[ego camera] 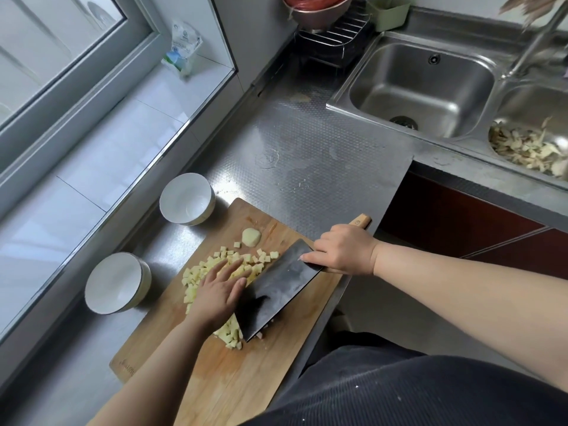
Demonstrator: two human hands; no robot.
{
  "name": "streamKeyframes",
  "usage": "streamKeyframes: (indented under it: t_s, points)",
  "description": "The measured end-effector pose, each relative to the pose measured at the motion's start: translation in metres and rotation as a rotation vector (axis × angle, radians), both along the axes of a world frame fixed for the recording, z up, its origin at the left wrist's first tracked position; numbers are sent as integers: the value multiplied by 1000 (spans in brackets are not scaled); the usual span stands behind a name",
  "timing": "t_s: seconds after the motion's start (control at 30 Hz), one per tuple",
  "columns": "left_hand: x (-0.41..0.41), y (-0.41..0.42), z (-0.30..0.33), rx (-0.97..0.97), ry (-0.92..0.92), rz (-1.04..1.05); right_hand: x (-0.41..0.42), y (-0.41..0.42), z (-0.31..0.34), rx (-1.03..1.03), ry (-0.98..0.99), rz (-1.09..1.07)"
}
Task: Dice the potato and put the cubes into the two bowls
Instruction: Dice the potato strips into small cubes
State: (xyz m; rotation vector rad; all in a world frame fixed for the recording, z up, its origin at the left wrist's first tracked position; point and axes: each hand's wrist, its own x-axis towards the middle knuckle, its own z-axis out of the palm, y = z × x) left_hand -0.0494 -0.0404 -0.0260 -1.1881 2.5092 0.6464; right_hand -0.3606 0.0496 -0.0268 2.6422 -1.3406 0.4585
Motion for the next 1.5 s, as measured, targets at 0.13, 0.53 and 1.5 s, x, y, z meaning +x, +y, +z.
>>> streamKeyframes:
  t_s: [0.13,0.53,1.5]
  points:
    - [5,-12,-2,-89,107,265,-4,-2,7,-7,-25,0]
    - [-25,-51,-4,-141,305,595,-19,6,-4,236,-202,-499]
    - [-55,-82,-14,5,224,643,69,12,12,861,-920,-1110]
